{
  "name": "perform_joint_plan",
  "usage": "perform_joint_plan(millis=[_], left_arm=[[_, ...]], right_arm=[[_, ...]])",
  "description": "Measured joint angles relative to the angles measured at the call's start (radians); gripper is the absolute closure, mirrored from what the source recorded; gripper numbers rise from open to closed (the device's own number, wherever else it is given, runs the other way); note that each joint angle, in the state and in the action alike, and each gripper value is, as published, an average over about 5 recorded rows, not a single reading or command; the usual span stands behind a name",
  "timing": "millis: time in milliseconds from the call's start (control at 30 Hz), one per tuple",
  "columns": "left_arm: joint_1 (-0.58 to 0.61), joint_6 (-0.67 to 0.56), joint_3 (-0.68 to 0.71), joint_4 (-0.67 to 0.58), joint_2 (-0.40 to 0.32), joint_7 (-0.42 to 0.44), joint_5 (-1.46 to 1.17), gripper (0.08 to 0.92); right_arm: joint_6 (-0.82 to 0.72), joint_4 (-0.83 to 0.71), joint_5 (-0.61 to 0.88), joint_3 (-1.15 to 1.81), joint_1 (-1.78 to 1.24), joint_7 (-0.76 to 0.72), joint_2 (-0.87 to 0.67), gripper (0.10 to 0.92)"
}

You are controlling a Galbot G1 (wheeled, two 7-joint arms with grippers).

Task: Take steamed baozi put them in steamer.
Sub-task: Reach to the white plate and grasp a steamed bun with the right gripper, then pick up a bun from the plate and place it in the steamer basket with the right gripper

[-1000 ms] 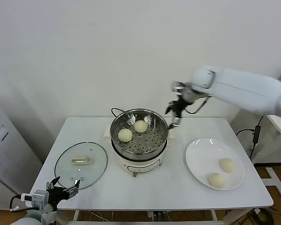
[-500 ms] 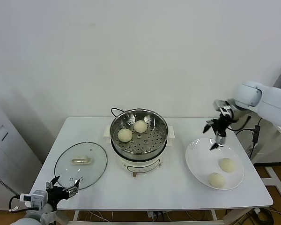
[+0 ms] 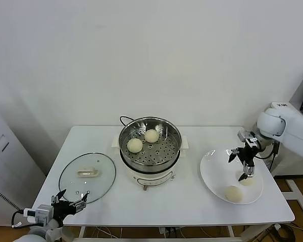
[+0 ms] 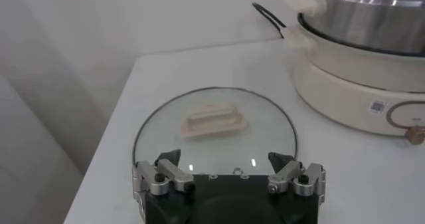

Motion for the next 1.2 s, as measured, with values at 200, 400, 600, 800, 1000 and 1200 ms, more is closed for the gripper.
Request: perform_joint_plan(millis=[200, 400, 600, 800, 1000, 1200], left_arm=[[0.000, 0.000, 0.001, 0.002, 0.000, 0.000, 0.001, 0.177], [-0.001, 0.000, 0.002, 0.004, 0.000, 0.000, 0.002, 0.177], [-0.003, 0.001, 0.002, 0.005, 0.000, 0.000, 0.002, 0.177], [-0.007, 0.002, 0.006, 0.005, -0.001, 0.000, 0.003, 0.177], [-0.008, 0.002, 0.006, 0.004, -0.002, 0.000, 0.003, 0.177], [-0.009, 0.004, 0.006, -0.002, -0.002, 0.000, 0.003, 0.177]], right_arm=[[0.014, -0.017, -0.049, 0.050, -0.083, 0.001, -0.001, 0.203], [0.022, -0.034, -0.084, 0.093, -0.157, 0.005, 0.008, 0.203], [0.022, -0.047, -0.106, 0.128, -0.218, 0.007, 0.021, 0.204], [0.021, -0.065, -0.130, 0.160, -0.268, 0.011, 0.033, 0.252], [0.011, -0.083, -0.144, 0.192, -0.303, 0.014, 0.041, 0.394], [0.000, -0.087, -0.142, 0.210, -0.319, 0.010, 0.041, 0.540]])
